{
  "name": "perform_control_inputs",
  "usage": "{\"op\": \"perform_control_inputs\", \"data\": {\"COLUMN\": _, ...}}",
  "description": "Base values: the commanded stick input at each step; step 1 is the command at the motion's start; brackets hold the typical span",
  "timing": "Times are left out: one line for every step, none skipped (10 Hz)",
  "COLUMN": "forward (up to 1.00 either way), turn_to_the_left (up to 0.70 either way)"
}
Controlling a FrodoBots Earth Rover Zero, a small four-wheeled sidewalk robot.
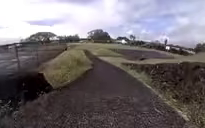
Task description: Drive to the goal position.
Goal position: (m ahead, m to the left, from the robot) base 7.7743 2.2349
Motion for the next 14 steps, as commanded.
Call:
{"op": "perform_control_inputs", "data": {"forward": 0.50, "turn_to_the_left": -0.31}}
{"op": "perform_control_inputs", "data": {"forward": 0.50, "turn_to_the_left": 0.00}}
{"op": "perform_control_inputs", "data": {"forward": 0.50, "turn_to_the_left": 0.00}}
{"op": "perform_control_inputs", "data": {"forward": 0.50, "turn_to_the_left": 0.00}}
{"op": "perform_control_inputs", "data": {"forward": 0.50, "turn_to_the_left": 0.00}}
{"op": "perform_control_inputs", "data": {"forward": 0.50, "turn_to_the_left": 0.00}}
{"op": "perform_control_inputs", "data": {"forward": 0.50, "turn_to_the_left": 0.00}}
{"op": "perform_control_inputs", "data": {"forward": 0.50, "turn_to_the_left": 0.00}}
{"op": "perform_control_inputs", "data": {"forward": 0.50, "turn_to_the_left": 0.00}}
{"op": "perform_control_inputs", "data": {"forward": 0.50, "turn_to_the_left": 0.00}}
{"op": "perform_control_inputs", "data": {"forward": 0.50, "turn_to_the_left": -0.14}}
{"op": "perform_control_inputs", "data": {"forward": 0.50, "turn_to_the_left": -0.39}}
{"op": "perform_control_inputs", "data": {"forward": 0.50, "turn_to_the_left": -0.50}}
{"op": "perform_control_inputs", "data": {"forward": 0.50, "turn_to_the_left": -0.32}}
